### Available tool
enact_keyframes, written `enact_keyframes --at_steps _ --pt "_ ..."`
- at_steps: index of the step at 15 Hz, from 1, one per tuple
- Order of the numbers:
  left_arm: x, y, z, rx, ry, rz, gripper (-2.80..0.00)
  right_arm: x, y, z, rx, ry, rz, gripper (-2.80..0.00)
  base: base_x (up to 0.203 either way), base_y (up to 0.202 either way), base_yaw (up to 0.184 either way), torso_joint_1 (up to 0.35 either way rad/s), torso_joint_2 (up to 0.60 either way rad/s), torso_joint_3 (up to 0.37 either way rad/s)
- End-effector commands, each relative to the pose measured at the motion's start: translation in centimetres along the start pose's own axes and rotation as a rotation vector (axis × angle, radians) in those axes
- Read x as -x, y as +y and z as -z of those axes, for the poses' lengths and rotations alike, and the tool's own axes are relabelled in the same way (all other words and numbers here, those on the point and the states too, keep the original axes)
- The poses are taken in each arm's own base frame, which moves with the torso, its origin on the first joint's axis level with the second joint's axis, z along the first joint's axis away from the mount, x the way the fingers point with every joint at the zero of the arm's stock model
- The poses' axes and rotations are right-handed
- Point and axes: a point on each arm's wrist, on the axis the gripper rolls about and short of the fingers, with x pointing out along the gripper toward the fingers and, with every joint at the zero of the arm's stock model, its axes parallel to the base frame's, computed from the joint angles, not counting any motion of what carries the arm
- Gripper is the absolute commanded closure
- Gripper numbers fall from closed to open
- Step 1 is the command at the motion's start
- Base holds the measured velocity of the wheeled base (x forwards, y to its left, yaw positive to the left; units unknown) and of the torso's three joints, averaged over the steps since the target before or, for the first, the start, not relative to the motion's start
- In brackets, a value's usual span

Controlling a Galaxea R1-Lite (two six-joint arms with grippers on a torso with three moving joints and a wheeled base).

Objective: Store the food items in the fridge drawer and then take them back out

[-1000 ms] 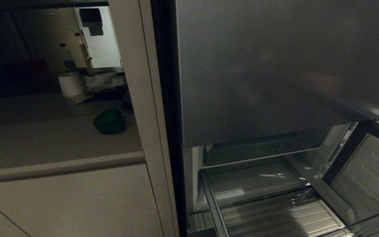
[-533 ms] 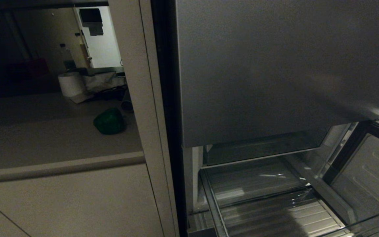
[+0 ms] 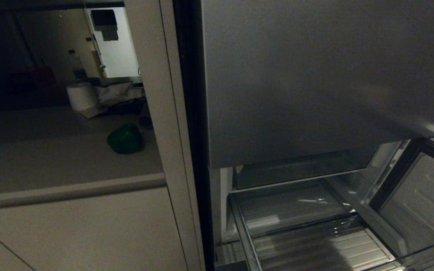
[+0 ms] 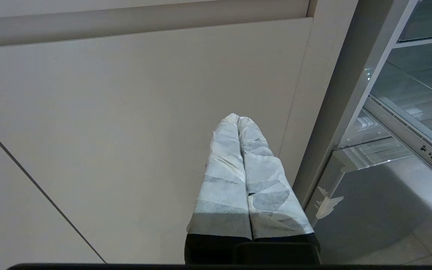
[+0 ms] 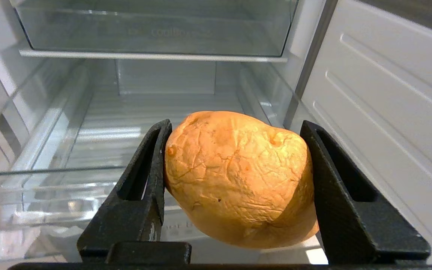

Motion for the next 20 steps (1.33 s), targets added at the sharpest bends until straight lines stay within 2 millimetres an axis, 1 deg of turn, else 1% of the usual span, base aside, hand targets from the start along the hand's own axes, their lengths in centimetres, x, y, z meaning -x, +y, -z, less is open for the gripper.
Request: enact_keyframes --at_steps 1,20 --pt "-0.01 0.0 -0.01 0.001 0.0 -0.001 0.0 -0.04 0.06 0.8 0.004 0.011 0.001 0.0 0.0 0.0 0.0 0.0 0.0 0.0" --pt "-0.01 0.0 -0.01 -0.001 0.0 0.001 0.0 -0.05 0.06 0.84 0.0 0.009 0.001 0.0 0.0 0.0 0.0 0.0 0.0 0.0"
